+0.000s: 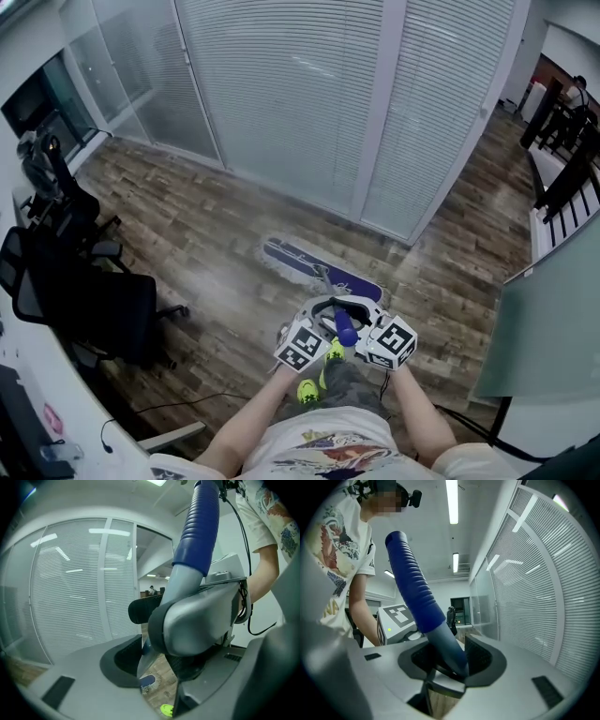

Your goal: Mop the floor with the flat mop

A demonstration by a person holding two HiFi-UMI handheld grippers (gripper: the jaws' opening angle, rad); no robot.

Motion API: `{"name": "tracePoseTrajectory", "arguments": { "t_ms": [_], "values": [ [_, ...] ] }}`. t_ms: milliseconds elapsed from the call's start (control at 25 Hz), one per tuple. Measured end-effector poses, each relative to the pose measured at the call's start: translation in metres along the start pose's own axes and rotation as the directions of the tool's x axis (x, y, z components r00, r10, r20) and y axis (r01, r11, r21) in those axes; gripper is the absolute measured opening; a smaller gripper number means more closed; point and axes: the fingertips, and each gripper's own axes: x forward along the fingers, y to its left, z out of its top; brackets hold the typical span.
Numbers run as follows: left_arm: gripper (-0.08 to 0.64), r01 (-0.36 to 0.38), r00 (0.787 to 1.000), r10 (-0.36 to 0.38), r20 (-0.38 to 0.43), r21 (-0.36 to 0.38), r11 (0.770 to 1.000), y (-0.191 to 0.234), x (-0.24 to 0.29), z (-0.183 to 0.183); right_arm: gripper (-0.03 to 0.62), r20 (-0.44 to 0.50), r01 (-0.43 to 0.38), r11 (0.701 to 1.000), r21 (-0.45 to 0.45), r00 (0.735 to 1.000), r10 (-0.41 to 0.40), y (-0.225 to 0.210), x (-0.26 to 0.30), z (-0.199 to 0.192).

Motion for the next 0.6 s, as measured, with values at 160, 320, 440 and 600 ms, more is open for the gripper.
{"name": "tracePoseTrajectory", "arguments": {
  "t_ms": [160,320,440,600],
  "values": [
    [0.130,-0.007,1.000,0.007,-0.020,-0.012,1.000,-0.045,-0.017,-0.003,0.158,-0.014,-0.013,1.000,0.001,1.000,0.013,0.040,-0.027,-0.009],
    [0.129,-0.021,0.999,0.020,-0.043,-0.017,1.000,-0.096,-0.034,-0.005,0.160,-0.016,-0.042,0.999,0.004,0.999,0.042,0.082,-0.061,-0.014],
    [0.132,-0.032,0.998,0.030,-0.060,-0.033,0.999,-0.135,-0.044,-0.007,0.161,-0.036,-0.074,0.997,0.007,0.997,0.075,0.114,-0.088,-0.022],
    [0.133,-0.059,0.997,0.057,-0.052,-0.029,0.998,-0.194,-0.045,-0.007,0.163,-0.027,-0.098,0.995,0.002,0.995,0.098,0.148,-0.138,-0.034]
  ]
}}
